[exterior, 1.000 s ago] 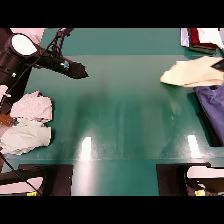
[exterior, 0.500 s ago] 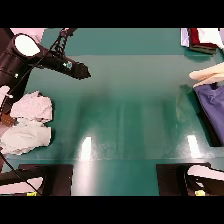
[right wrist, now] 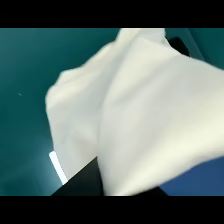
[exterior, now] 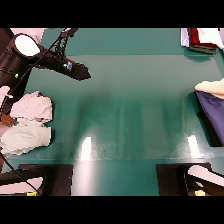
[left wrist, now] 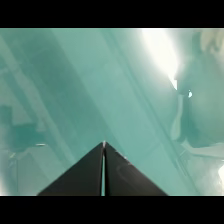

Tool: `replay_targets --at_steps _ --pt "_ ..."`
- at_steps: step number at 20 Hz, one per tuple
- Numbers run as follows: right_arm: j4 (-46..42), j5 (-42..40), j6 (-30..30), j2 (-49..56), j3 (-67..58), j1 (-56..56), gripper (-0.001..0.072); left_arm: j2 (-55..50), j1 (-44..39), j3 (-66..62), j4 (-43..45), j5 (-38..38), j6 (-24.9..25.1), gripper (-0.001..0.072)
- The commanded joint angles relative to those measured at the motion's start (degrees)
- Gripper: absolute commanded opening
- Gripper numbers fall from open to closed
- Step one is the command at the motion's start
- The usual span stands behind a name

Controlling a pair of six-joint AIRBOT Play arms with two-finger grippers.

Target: Fold the shirts.

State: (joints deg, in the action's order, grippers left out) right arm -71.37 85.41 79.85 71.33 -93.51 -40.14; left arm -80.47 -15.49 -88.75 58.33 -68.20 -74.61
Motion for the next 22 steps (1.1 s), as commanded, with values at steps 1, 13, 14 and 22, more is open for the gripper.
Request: replay_targets --at_steps 1,13,14,22 --pt "-16.1 7.9 6.8 -0.5 0.5 -0.1 0.0018 0.0 0.0 0.0 0.0 -0.9 0.1 0.0021" --pt "-15.1 7.1 8.3 -8.1 15.0 4.3 0.0567 0.0 0.0 0.0 0.0 0.4 1.6 0.0021" --pt "-12.0 6.8 8.3 -9.0 15.0 6.2 0.0565 0.0 0.0 0.0 -0.1 -0.3 1.5 0.0021" --pt "-9.7 -3.2 7.9 -15.6 15.0 26.3 0.0017 0.0 0.0 0.0 -0.2 1.9 1.5 0.0021"
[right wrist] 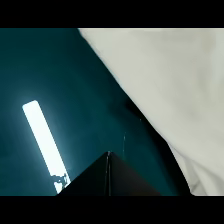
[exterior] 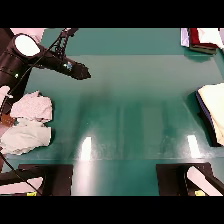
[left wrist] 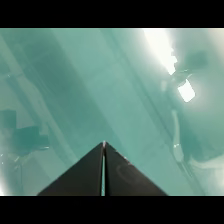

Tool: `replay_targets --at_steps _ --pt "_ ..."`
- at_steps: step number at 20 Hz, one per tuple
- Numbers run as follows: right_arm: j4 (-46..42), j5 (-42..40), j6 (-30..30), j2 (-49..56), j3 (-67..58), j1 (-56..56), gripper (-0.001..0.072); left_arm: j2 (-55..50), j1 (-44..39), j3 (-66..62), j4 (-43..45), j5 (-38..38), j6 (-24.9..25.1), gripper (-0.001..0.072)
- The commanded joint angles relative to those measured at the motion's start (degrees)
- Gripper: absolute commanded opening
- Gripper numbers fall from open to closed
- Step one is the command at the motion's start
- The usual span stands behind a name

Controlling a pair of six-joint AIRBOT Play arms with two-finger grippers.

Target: Fold the shirts.

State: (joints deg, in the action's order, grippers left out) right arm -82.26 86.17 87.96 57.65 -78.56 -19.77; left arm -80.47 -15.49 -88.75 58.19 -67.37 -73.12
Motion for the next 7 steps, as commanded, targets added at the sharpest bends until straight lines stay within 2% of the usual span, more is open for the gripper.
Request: replay_targets --at_steps 1,7 --pt "1.2 -4.1 -0.2 -2.3 0.0 7.7 0.0017 0.0 0.0 0.0 0.0 1.2 0.0 0.0021" --pt "1.2 -3.2 -0.2 -2.8 0.0 13.3 0.0017 0.0 0.0 0.0 -0.1 1.3 0.0 0.0021"
